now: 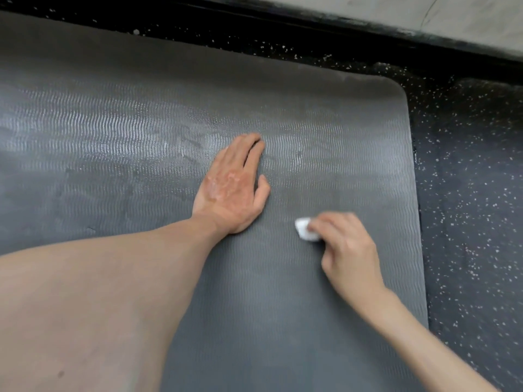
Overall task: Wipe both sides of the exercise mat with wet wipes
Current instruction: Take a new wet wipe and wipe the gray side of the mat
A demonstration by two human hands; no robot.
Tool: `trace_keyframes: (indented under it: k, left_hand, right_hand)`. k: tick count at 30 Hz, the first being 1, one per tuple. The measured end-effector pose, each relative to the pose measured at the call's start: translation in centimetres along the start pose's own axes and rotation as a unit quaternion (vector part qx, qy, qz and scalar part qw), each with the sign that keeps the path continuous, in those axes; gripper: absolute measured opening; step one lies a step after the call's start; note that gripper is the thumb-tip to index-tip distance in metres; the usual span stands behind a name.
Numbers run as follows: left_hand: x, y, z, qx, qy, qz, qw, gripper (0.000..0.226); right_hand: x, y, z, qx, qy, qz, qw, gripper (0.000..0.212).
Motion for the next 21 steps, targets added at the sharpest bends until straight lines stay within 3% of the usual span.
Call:
trace_keyframes:
  k: [4, 9, 15, 21]
  left_hand:
    - [0.0, -0.1, 0.0, 0.008, 0.002, -0.007, 1.000, 0.057]
    - [-0.1, 0.0, -0.1, 0.009, -0.002, -0.002, 1.000, 0.058]
    - [0.1, -0.2, -0.2, 0.012, 0.000, -0.004, 1.000, 0.057]
    - [0.0, -0.1, -0.1, 0.019, 0.001, 0.003, 1.000, 0.057]
  right_hand:
    - [3.2, 0.6, 5.2, 0.033, 0.054, -0.027, 0.998, 0.035]
    - [-1.0, 0.7, -0.9, 0.031, 0.010, 0.001, 0.999, 0.032]
    - [2.4, 1.3, 5.3, 0.044, 0.047, -0.021, 0.998, 0.033]
    - [-2.4, 0.5, -3.5, 0.033, 0.025, 0.019, 0.999, 0.033]
Point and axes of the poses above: each hand's wrist, its own z-axis towards the middle knuckle, its own y-axis out of the palm, x = y × z, the point moved 3 cm from there along z, towards the middle knuckle, and after that the axes turned 15 degrees about -y, right-handed, at the moved point
